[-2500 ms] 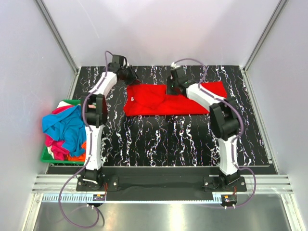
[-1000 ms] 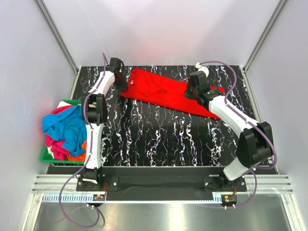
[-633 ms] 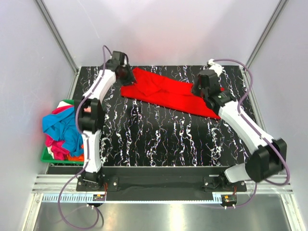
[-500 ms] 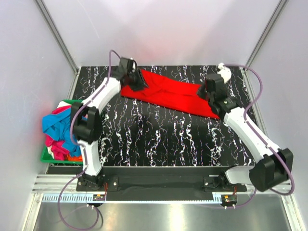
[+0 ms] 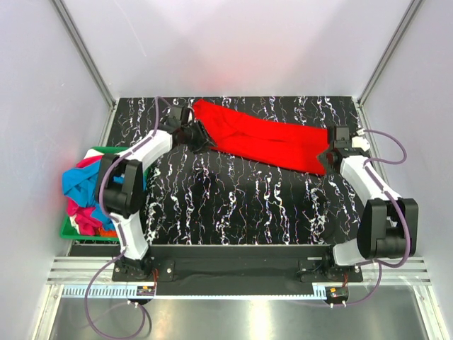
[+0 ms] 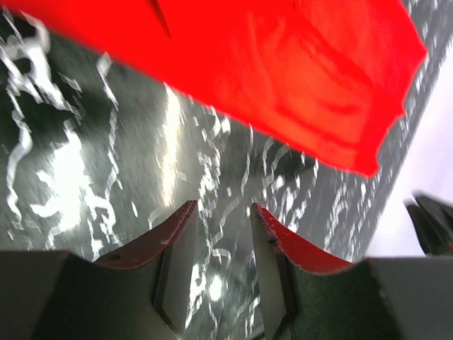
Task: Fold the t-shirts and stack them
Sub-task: Fold the tshirt
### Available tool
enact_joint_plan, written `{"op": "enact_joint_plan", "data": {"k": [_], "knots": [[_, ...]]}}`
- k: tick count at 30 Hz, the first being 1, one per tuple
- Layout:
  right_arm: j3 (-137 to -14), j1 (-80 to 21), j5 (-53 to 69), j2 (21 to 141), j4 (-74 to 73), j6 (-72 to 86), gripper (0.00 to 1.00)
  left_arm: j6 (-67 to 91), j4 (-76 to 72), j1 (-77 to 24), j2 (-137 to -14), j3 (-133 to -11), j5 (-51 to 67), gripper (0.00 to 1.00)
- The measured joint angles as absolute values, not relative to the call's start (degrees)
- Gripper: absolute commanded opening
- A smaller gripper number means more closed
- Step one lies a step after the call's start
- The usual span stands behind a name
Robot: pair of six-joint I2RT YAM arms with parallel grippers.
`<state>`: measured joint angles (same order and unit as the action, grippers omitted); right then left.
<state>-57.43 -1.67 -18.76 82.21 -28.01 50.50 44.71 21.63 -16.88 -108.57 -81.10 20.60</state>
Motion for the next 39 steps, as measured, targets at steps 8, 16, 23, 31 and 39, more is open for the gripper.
{"op": "enact_joint_plan", "data": {"k": [8,16,23,31,39], "knots": [[-57.04,2.07,-18.39,88.99,-29.54,54.17,0.42,41.39,21.17,-18.24,-96.44,-70.72,26.63,0.42],[-60.60,3.18,-17.30,97.95,-29.67,56.21,0.44,38.41,22.61,-18.48,-90.96,-66.48,28.18,0.42],[-62.78,3.38,-16.47,100.82,-29.36,56.29,0.29,37.76,23.03,-18.48,-90.21,-66.35,28.08,0.42],[-61.71,3.38,-16.38,100.64,-28.58,57.04,0.00,37.78,23.11,-18.48,-90.21,-66.22,26.48,0.42],[-50.46,3.38,-13.39,91.92,-25.15,57.87,0.00,38.94,23.18,-18.39,-94.67,-67.53,21.21,0.41]]}}
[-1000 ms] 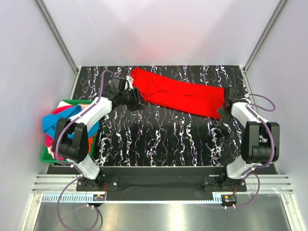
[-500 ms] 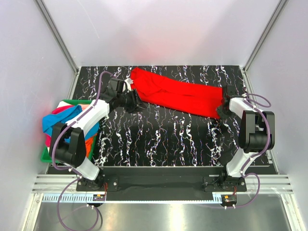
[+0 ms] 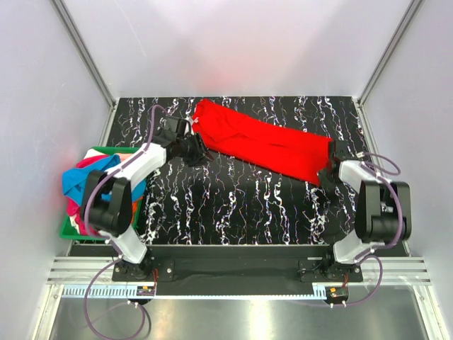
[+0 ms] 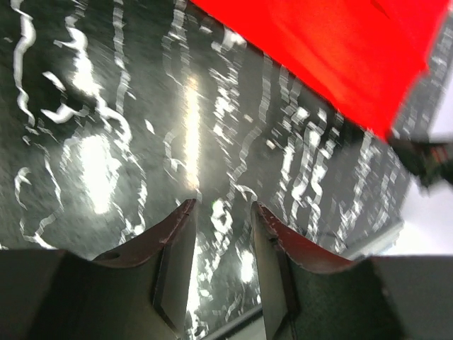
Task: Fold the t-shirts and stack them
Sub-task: Fold the tshirt
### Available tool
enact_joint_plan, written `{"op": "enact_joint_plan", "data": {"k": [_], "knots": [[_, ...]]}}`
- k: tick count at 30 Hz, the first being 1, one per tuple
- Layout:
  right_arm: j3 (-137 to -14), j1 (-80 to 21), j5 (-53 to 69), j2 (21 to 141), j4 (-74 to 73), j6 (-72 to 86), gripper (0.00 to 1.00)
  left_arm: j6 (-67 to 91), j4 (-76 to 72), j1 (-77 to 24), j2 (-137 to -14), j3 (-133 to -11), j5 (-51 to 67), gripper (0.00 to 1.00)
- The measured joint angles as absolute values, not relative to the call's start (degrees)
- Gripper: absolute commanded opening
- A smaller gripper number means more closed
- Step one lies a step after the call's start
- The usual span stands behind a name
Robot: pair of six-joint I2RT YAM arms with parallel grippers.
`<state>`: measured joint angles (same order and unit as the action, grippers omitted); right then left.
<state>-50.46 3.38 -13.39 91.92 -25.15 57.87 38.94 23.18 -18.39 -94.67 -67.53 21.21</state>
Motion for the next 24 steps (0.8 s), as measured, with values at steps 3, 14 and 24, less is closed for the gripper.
{"op": "enact_joint_plan", "data": {"k": [3,14,24], "knots": [[-44.82,3.14,-11.68,85.49,-25.15,58.74,0.00,39.53,23.33,-18.13,-99.72,-70.08,19.55,0.41],[-33.85,-1.41,-2.37,67.96,-27.14,59.83,0.33,40.97,21.67,-15.38,-113.67,-88.16,17.30,0.41],[-41.54,-1.45,0.97,64.66,-27.22,56.90,0.36,41.89,19.33,-15.57,-126.04,-101.12,18.17,0.38]]}}
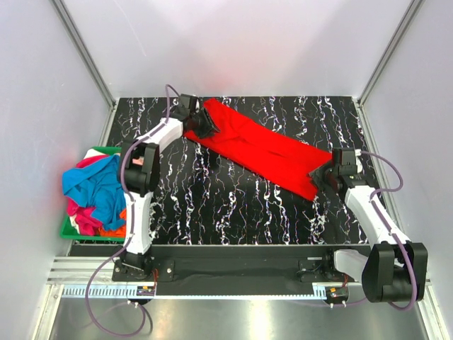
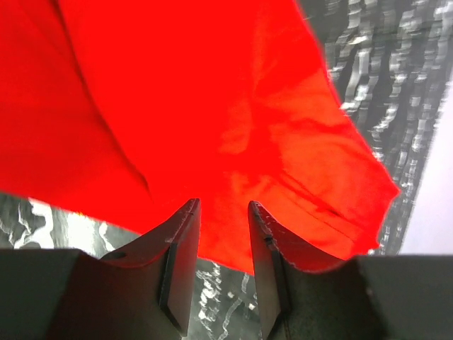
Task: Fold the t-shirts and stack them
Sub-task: Fold the tshirt
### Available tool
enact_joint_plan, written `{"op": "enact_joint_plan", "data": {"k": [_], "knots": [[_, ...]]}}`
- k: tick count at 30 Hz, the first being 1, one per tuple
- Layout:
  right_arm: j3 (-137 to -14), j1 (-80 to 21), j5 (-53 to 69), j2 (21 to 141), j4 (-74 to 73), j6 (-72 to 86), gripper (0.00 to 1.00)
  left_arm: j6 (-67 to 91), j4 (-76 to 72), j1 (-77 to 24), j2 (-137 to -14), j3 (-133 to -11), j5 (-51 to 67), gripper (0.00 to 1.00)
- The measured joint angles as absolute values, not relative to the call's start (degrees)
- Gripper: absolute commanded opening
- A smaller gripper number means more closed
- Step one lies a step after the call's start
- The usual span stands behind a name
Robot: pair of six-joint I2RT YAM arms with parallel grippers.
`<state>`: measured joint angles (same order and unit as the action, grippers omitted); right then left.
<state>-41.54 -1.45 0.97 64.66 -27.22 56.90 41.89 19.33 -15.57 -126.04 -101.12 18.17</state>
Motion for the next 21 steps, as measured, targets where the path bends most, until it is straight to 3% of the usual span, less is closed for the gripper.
{"op": "enact_joint_plan", "data": {"k": [7,15,21], "knots": [[-40.91,-1.45,5.10,64.64,-21.28,52.97,0.36,42.41,20.27,-16.34,-133.40,-103.09,18.11,0.38],[-40.62,-1.45,6.15,66.19,-18.74,50.24,0.35,41.08,23.57,-16.88,-140.18,-117.03,19.70,0.38],[-43.68,-1.45,5.19,65.98,-21.58,48.56,0.36,40.34,24.23,-18.90,-131.79,-109.62,19.59,0.45]]}}
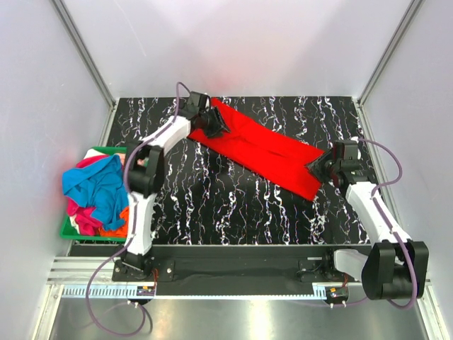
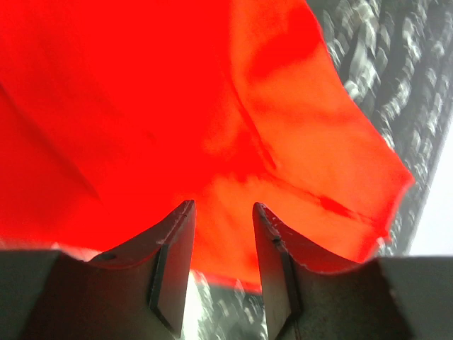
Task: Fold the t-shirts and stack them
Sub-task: Fold the tshirt
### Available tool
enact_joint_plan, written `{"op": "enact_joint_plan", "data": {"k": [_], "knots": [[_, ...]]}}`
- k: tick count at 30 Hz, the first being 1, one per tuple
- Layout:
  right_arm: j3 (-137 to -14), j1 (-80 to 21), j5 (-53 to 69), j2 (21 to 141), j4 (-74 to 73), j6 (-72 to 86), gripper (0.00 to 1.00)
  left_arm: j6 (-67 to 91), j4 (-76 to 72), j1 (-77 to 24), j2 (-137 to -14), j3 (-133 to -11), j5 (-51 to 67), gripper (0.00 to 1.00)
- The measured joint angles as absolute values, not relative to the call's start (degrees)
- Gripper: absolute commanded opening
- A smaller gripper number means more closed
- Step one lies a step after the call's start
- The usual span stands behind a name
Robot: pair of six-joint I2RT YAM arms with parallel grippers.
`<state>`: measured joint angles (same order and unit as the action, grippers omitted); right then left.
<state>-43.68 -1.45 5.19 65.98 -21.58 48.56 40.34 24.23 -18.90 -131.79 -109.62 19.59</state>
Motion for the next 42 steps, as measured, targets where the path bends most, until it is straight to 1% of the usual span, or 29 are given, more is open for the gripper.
{"op": "enact_joint_plan", "data": {"k": [2,4,7,10,13,19,23,27,33,37,42], "knots": [[-45.98,-1.45,5.13,65.54,-22.65,48.25,0.36,42.28,22.48,-20.60,-124.27,-102.37,19.53,0.45],[-47.72,-1.45,5.13,64.53,-23.05,48.01,0.36,45.41,17.91,-22.63,-115.09,-93.45,19.22,0.46],[-48.77,-1.45,4.99,62.17,-24.10,47.68,0.36,50.54,11.33,-26.61,-104.01,-83.18,18.06,0.47],[-49.71,-1.45,3.42,59.16,-27.57,47.42,0.36,56.66,3.51,-31.81,-98.61,-74.96,16.56,0.47],[-53.04,-1.45,0.99,57.04,-32.12,47.05,0.36,62.22,-1.17,-38.22,-100.51,-71.22,13.98,0.47],[-61.12,-1.45,-2.39,51.27,-37.52,46.26,0.36,73.47,-11.25,-50.11,-111.50,-70.61,11.64,0.46],[-62.63,-1.45,-2.98,46.06,-39.77,46.33,0.36,80.77,-17.43,-55.33,-117.36,-70.61,9.82,0.46],[-62.63,-1.45,-2.98,42.78,-42.19,46.44,0.36,85.62,-19.16,-59.31,-119.74,-70.63,5.87,0.46],[-62.61,-1.45,-2.96,40.86,-43.88,46.44,0.36,90.50,-20.84,-62.78,-124.66,-73.21,2.20,0.46],[-62.61,-1.45,-2.94,40.73,-44.49,46.28,0.36,92.62,-20.99,-62.74,-126.89,-74.06,0.03,0.46],[-62.61,-1.45,-2.96,40.66,-44.84,46.30,0.36,92.09,-17.19,-62.37,-126.93,-78.00,-3.99,0.46]]}}
